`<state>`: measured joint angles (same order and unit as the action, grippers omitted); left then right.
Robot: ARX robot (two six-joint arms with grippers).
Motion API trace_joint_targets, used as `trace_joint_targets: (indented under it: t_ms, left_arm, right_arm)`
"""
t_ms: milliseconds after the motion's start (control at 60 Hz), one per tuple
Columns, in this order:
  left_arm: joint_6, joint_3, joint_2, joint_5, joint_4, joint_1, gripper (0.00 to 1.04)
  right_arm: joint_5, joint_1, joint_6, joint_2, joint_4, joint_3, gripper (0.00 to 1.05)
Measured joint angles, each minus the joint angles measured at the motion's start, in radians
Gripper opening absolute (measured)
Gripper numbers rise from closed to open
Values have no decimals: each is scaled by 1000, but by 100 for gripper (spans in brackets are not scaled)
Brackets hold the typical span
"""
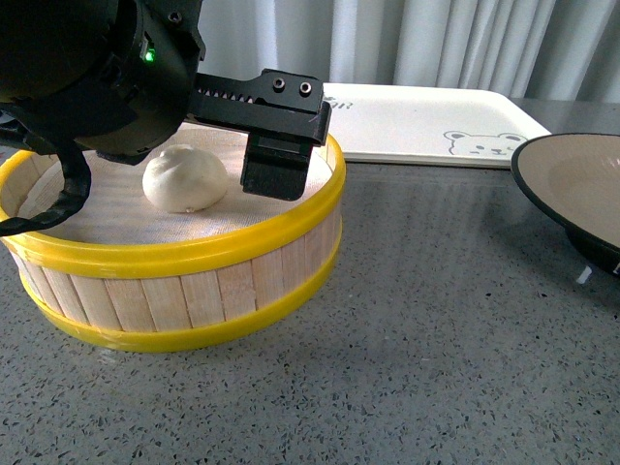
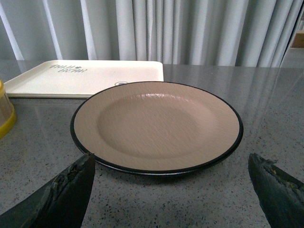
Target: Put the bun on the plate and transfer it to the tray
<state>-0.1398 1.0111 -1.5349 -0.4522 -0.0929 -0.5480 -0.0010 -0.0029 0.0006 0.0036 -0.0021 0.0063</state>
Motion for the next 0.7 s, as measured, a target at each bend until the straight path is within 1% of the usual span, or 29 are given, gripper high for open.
trace_joint_targets:
  t_ms: [350,384,400,417,500,517,667,701]
  left_arm:
    - [-22,-3,-13,7,-4,21,98]
    - [-23,-4,-13,6,-6,21,95]
    - [-24,-5,-13,6,-7,21,91]
    - [-26,-5,-13,6,-7,21,90]
    - [-36,-6,-13,7,-10,21,75]
    - [-37,-6,-13,8,-10,21,74]
    - [-54,-9,-15,14,-11,21,50]
    - [-55,-10,-16,14,-11,21,48]
  right_arm:
    - [0,0,0,0,0,0,96]
    - [0,0,0,0,0,0,96]
    - [0,0,0,0,0,0,96]
    - [0,0,0,0,0,0,96]
    - [0,0,0,0,0,0,96]
    - [0,0,0,0,0,0,96]
    - [0,0,0,0,0,0,96]
    - [0,0,0,0,0,0,96]
